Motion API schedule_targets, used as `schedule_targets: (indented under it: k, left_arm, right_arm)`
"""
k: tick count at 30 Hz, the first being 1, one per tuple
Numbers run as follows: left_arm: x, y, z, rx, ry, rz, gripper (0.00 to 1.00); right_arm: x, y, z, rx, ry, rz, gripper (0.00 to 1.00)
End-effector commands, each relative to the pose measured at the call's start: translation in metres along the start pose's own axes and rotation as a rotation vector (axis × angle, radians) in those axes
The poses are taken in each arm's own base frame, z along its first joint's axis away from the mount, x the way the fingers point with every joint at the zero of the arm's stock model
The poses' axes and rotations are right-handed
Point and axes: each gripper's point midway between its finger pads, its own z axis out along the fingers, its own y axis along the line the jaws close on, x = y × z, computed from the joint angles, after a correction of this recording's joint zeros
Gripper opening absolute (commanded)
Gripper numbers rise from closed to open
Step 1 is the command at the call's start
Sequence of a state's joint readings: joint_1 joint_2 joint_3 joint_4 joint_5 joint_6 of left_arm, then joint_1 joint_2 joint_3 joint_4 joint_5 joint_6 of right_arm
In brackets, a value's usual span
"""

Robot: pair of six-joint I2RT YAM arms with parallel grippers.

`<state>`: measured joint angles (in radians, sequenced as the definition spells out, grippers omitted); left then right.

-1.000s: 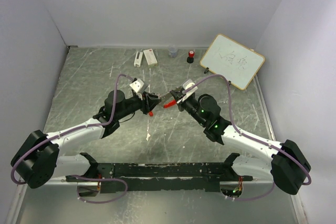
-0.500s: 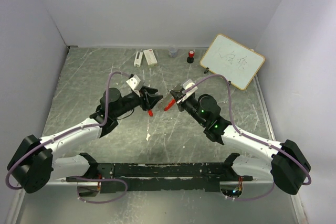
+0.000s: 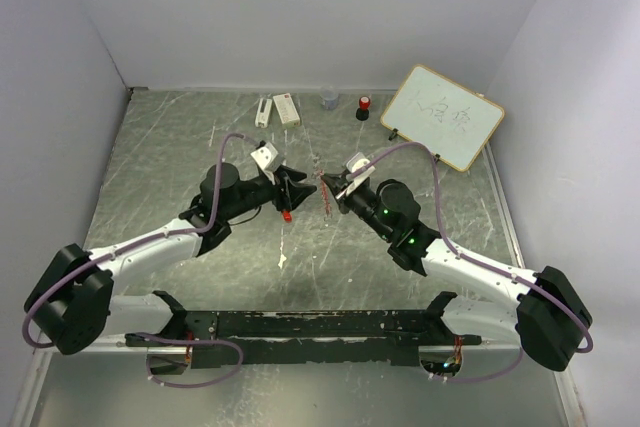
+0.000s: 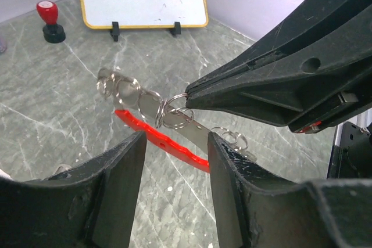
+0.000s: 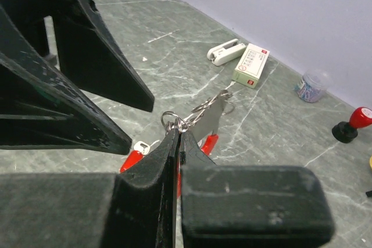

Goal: Put the keys on the keyring

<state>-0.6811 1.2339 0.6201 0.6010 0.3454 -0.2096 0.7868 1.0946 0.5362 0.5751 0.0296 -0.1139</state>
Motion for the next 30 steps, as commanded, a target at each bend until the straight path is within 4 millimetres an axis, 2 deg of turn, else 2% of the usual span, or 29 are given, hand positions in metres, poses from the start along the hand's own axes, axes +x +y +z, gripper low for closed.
schedule_targets:
  k: [1,12,18,21,30]
  left_arm:
    - [-0.019,-0.008,0.01,0.066,-0.046,0.046,0.56]
    - [-0.017,-0.005,0.017,0.073,-0.049,0.078,0.51]
    - [-0.012,-0.01,0.018,0.111,-0.046,0.077,0.18]
    - [-0.01,-0.013,0.019,0.135,-0.045,0.077,0.07]
    - [-0.014,-0.012,0.009,0.103,-0.07,0.082,0.07]
  right_arm:
    - [-0.016,0.003,0.002,-0.03,-0.053,-0.015,0.0]
    - [-0.014,0.012,-0.003,-0.086,-0.047,-0.051,0.0]
    - [-0.013,0.011,-0.005,-0.08,-0.044,-0.053,0.0]
    - [-0.014,0.01,-0.007,-0.077,-0.045,-0.054,0.0]
    - [-0.009,0.001,-0.008,-0.028,-0.019,-0.053,0.0]
